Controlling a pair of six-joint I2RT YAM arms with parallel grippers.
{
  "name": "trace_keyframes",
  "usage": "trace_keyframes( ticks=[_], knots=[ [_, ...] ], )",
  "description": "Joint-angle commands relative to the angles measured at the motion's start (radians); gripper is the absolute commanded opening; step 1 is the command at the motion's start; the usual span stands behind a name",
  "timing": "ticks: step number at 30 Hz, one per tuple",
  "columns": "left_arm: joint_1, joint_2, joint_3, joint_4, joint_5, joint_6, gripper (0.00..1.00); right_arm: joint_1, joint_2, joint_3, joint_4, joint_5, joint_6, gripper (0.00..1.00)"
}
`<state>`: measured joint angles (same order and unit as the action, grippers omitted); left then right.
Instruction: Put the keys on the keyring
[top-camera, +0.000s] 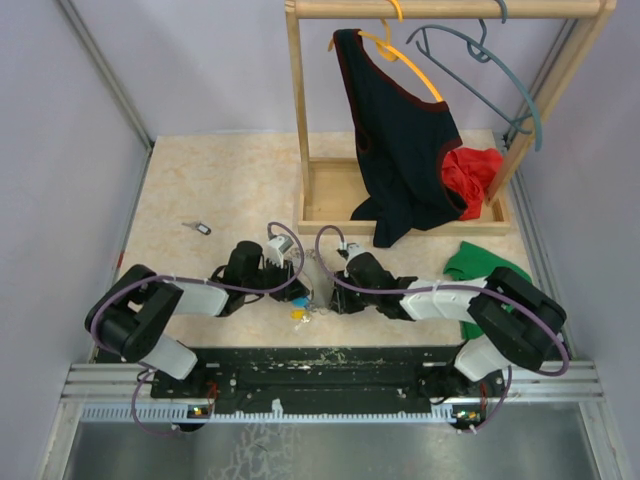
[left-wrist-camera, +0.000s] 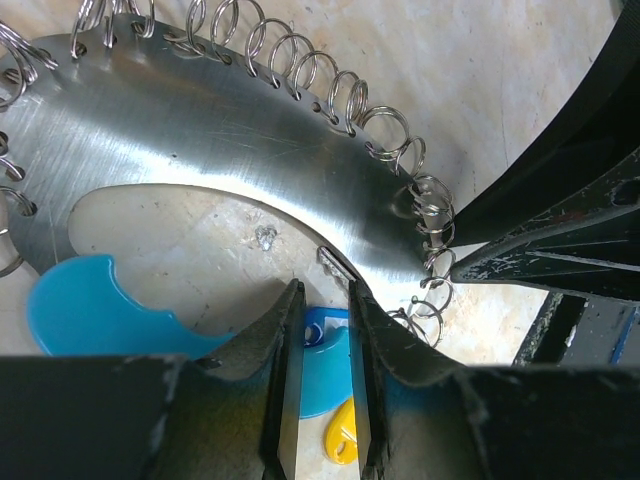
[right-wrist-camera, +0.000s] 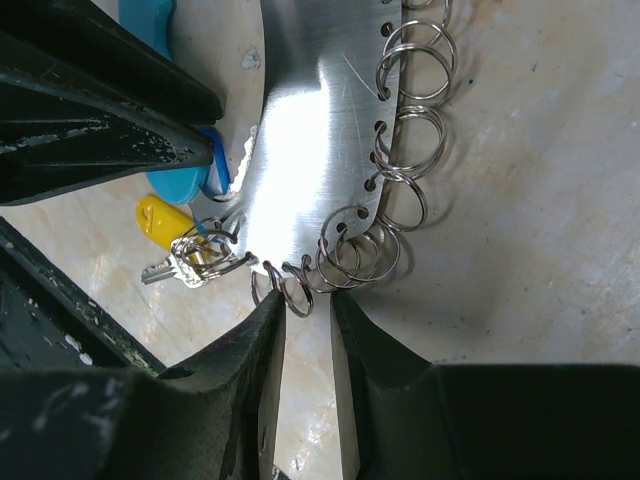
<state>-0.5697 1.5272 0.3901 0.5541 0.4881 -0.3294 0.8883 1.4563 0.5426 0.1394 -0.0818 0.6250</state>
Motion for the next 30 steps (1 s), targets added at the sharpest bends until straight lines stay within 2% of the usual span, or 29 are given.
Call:
trace_keyframes(
  ticks=[1,11,16,20,25,30],
  knots=[
    [-0.002,0.013,-0.011,0.035,0.020,-0.018,0.29,0.005,0.023,-0.001,0.065,-0.019,-0.002,0.24],
    [-0.008,0.027,-0.020,0.071,0.028,-0.043,0.29,0.005,0.033,0.002,0.090,-0.045,-0.016,0.14],
    [-0.009,0.017,-0.027,0.085,0.028,-0.052,0.29,0.005,0.019,0.009,0.085,-0.050,-0.048,0.01],
    [-0.007,-0.040,-0.040,0.094,0.011,-0.049,0.30,0.005,-0.039,0.031,0.027,-0.035,-0.153,0.00],
    [0.000,-0.181,-0.058,0.089,-0.037,0.000,0.31,0.005,-0.155,0.076,-0.078,0.022,-0.363,0.00],
    [0.008,-0.338,-0.066,0.073,-0.076,0.059,0.32,0.005,-0.256,0.113,-0.086,0.032,-0.555,0.00]
  ],
)
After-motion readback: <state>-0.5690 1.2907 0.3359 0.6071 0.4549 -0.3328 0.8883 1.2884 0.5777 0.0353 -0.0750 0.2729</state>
